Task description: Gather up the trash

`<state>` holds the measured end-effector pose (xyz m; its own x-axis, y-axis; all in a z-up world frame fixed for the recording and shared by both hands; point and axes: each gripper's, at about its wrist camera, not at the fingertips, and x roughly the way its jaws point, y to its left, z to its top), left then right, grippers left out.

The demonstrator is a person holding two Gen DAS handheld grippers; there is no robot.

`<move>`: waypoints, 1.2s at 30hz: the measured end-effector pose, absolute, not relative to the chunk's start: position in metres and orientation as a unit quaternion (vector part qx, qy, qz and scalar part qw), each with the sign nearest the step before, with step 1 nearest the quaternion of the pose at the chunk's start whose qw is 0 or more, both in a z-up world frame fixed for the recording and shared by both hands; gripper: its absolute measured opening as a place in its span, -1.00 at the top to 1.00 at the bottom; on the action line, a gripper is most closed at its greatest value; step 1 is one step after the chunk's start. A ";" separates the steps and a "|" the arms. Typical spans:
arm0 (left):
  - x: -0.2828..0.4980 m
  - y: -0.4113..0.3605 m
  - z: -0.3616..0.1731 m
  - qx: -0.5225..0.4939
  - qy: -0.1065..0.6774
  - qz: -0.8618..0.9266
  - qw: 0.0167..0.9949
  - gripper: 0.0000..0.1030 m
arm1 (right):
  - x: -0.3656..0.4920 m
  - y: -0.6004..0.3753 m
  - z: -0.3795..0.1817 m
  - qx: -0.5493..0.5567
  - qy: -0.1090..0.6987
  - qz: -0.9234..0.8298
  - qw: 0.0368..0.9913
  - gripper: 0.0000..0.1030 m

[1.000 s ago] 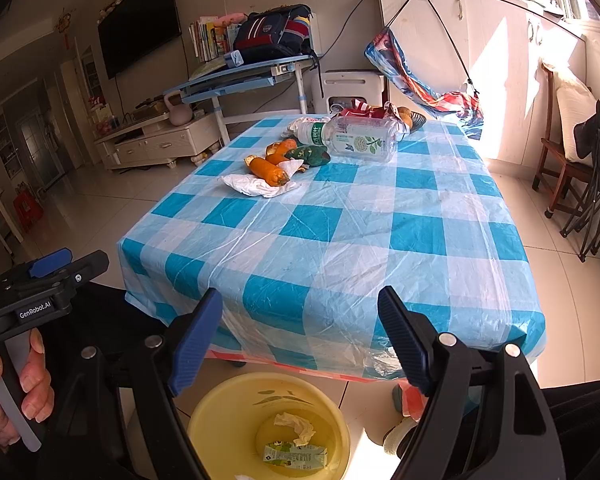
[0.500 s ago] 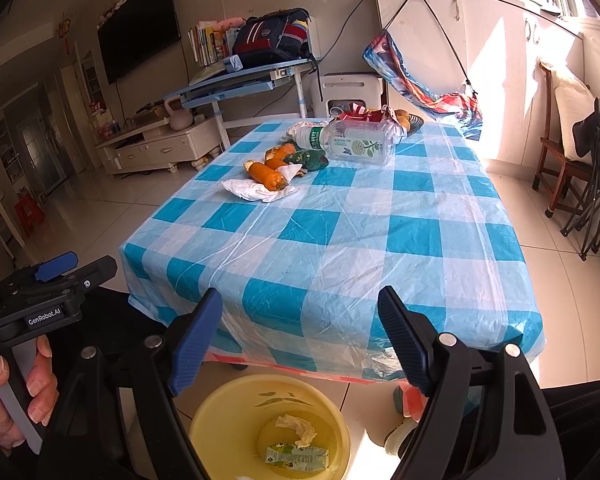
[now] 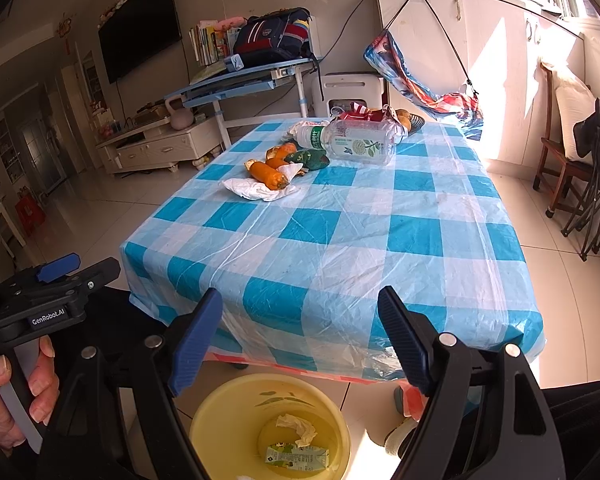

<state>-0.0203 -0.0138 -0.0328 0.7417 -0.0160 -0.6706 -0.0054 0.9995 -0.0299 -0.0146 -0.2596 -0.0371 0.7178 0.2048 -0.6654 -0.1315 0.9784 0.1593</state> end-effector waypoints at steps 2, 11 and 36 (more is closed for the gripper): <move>-0.020 -0.012 -0.033 -0.017 0.359 -0.003 0.933 -0.77 | -0.015 -0.260 -0.037 0.050 0.365 0.091 0.925 -0.49; -0.019 -0.010 -0.036 -0.019 0.362 -0.001 0.932 -0.77 | -0.015 -0.259 -0.037 0.050 0.365 0.091 0.925 -0.49; -0.016 -0.005 -0.040 -0.029 0.367 0.000 0.930 -0.78 | -0.018 -0.256 -0.040 0.047 0.367 0.091 0.924 -0.49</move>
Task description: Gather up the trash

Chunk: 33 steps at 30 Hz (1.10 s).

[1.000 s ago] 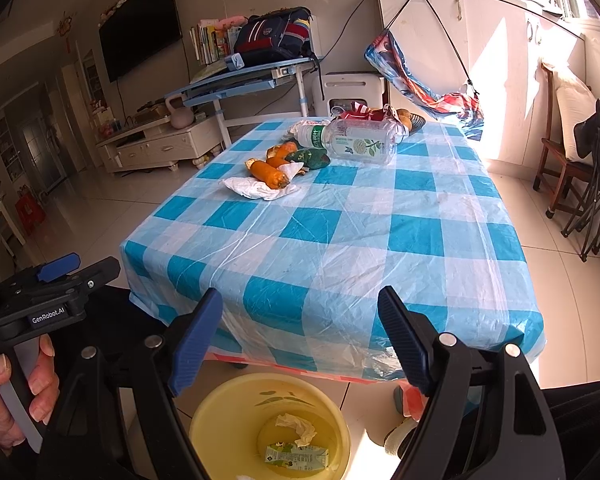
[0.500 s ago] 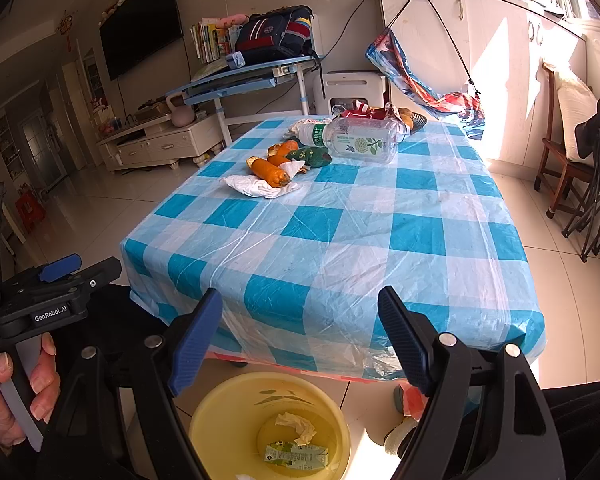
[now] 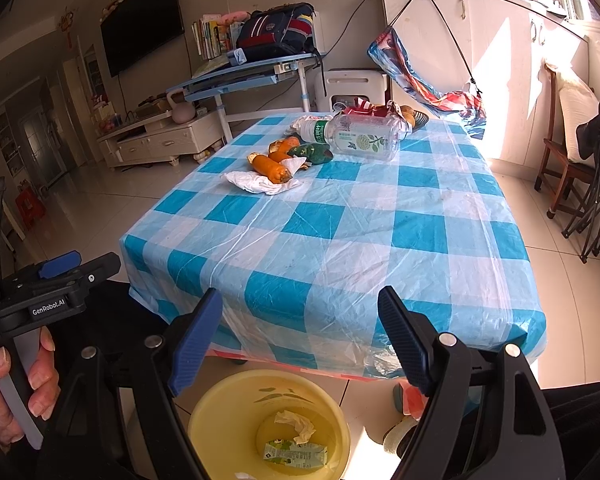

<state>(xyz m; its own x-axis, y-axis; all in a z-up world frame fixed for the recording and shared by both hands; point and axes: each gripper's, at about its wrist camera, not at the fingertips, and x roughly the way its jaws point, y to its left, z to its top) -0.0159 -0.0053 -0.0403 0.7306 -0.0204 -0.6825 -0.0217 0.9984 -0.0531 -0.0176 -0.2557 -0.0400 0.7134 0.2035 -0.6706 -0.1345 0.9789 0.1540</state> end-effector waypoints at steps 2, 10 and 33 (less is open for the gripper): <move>-0.016 -0.005 -0.040 -0.029 0.367 0.000 0.930 -0.78 | -0.018 -0.256 -0.040 0.047 0.367 0.091 0.924 -0.49; -0.016 -0.005 -0.040 -0.029 0.367 0.000 0.930 -0.78 | -0.017 -0.255 -0.039 0.047 0.368 0.091 0.924 -0.49; 0.097 0.007 -0.040 -0.061 0.418 -0.050 0.905 -0.78 | 0.041 -0.260 -0.017 0.038 0.391 0.151 0.907 -0.49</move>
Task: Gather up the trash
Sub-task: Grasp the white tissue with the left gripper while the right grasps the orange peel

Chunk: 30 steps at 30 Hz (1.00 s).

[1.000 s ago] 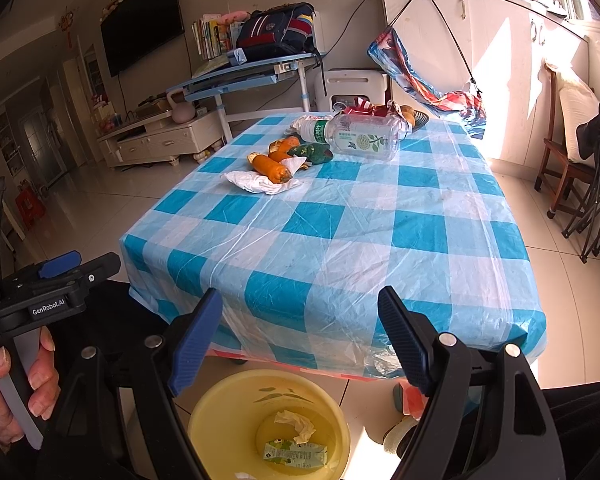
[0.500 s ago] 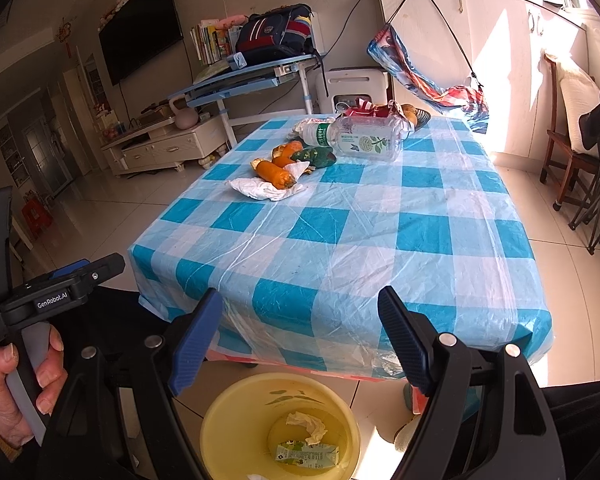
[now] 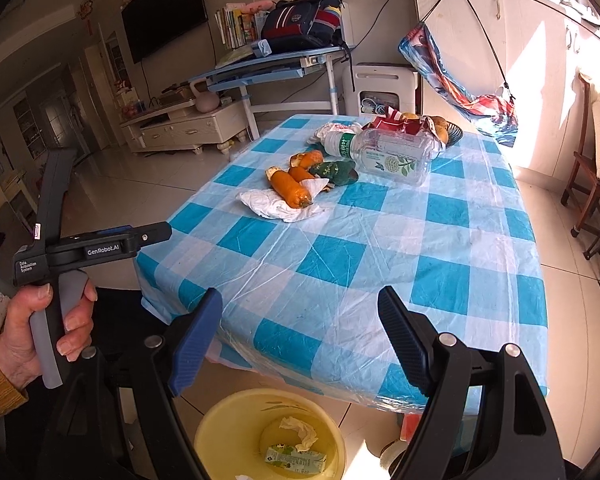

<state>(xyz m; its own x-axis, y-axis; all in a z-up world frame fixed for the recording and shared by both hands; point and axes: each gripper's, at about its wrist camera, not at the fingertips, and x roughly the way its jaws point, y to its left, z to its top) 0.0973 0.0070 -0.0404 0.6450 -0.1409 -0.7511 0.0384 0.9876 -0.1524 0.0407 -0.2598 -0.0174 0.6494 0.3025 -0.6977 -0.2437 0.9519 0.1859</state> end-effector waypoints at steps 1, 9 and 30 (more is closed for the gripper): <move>0.104 0.002 -0.041 -0.057 0.420 -0.056 0.904 -0.78 | 0.049 -0.262 -0.017 0.041 0.392 0.151 0.907 -0.49; 0.160 -0.037 -0.054 -0.042 0.434 -0.088 0.895 -0.77 | 0.081 -0.276 -0.027 0.072 0.388 0.143 0.908 -0.49; 0.192 -0.020 -0.072 -0.112 0.500 -0.157 0.844 0.91 | 0.128 -0.240 -0.018 0.044 0.384 0.192 0.902 -0.48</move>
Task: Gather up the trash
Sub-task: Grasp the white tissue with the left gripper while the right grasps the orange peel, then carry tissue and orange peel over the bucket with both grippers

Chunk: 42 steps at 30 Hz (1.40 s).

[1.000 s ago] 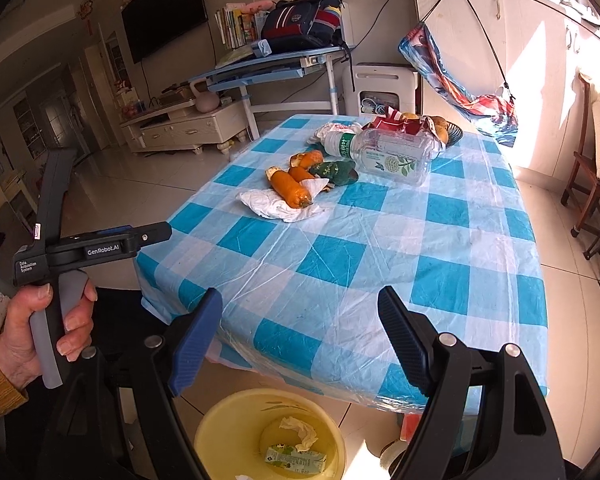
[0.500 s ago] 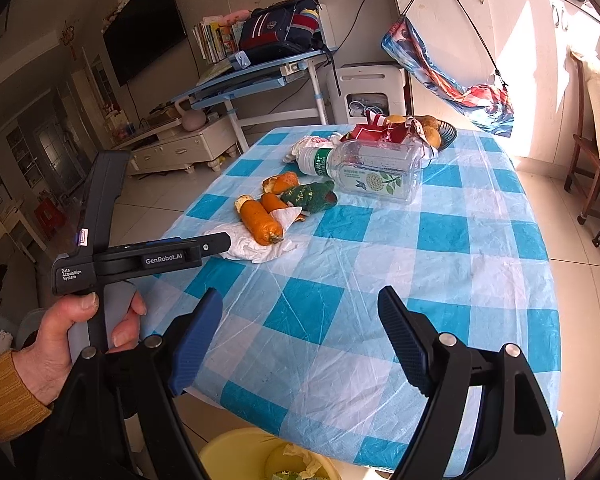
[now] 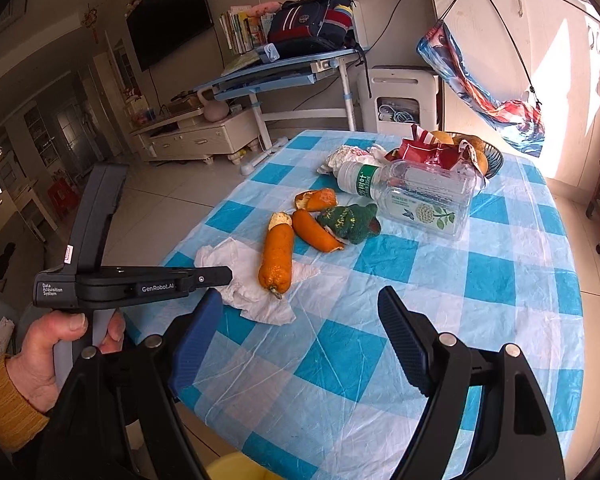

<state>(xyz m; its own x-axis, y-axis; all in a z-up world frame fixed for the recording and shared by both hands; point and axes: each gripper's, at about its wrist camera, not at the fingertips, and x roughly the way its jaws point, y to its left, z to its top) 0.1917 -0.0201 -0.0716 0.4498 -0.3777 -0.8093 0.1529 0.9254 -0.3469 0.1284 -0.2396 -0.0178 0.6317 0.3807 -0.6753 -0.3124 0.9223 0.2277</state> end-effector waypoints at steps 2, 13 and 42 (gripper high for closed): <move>0.187 -0.013 -0.073 -0.106 0.506 -0.154 0.842 0.91 | 0.140 -0.222 -0.020 0.033 0.387 0.208 0.898 -0.35; 0.178 -0.004 -0.074 -0.087 0.501 -0.146 0.848 0.91 | 0.204 -0.154 -0.069 -0.005 0.471 0.183 0.863 0.05; 0.101 -0.041 -0.008 -0.007 0.350 -0.181 0.919 0.91 | 0.074 -0.276 -0.032 0.183 0.410 0.178 0.876 0.57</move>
